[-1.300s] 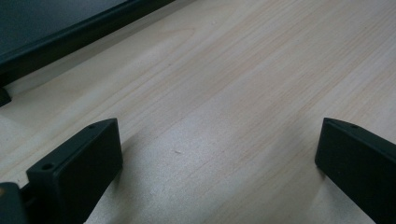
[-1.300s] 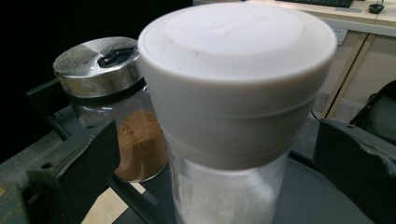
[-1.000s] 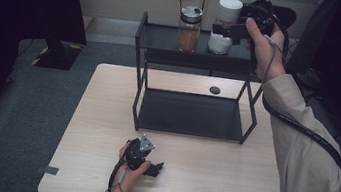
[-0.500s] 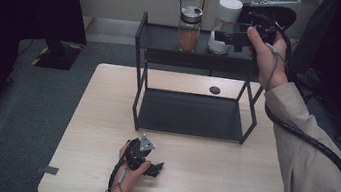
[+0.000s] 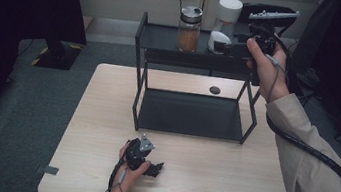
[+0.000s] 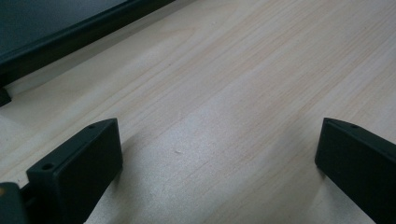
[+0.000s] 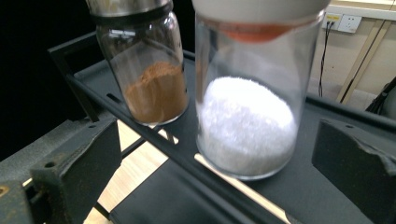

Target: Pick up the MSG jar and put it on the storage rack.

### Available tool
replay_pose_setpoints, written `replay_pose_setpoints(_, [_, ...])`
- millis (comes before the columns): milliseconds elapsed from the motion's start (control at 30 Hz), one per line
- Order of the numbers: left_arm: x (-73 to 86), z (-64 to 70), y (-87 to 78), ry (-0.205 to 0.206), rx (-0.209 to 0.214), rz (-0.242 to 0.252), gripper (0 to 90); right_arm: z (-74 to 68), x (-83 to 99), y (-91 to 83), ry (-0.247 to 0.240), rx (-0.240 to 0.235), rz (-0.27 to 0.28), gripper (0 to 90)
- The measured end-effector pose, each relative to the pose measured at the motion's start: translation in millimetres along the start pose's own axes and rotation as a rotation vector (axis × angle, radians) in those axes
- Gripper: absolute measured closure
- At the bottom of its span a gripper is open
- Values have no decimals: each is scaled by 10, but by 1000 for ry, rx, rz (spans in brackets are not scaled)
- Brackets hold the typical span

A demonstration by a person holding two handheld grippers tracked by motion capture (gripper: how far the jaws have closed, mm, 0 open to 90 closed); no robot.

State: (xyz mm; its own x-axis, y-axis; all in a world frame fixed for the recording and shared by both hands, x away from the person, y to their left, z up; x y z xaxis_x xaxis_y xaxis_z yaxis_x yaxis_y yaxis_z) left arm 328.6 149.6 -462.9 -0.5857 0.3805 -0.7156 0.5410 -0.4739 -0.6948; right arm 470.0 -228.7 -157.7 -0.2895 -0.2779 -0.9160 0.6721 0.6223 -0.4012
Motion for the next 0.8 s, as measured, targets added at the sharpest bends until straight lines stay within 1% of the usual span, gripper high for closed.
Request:
replay_pose_setpoints(167, [-1, 0, 0, 0, 0, 0, 0, -13, 96, -12, 2, -7, -7, 5])
replay_pose_setpoints(400, [-1, -1, 0, 0, 0, -1, 0, -21, 190, -59, 11, -18, -2, 6])
replay_pose_setpoints(633, [-1, -1, 0, 1, 0, -1, 0, -19, 342, -100, 14, -29, -5, 7])
replay_pose_setpoints(733, [-1, -1, 0, 0, 0, -1, 0, -30, 409, -129, 7, -27, 11, 10])
replay_pose_setpoints(800, [-1, -1, 0, 0, 0, -1, 0, -27, 440, -145, 19, -40, 14, 11])
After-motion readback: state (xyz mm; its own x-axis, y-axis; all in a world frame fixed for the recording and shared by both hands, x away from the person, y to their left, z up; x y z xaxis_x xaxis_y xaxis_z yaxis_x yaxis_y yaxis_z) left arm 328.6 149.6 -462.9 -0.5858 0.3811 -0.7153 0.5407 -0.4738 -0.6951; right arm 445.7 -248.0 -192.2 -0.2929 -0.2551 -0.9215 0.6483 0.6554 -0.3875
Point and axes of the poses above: each handheld gripper's, and its own axes: y roughly forward along the jaws, x roughly out of its underside, z roughly to its right, the point moved 7 cm from there along y, roughly forward along the jaws, and after that the axes turned 5 degrees about -y, right-handed, at the moved point
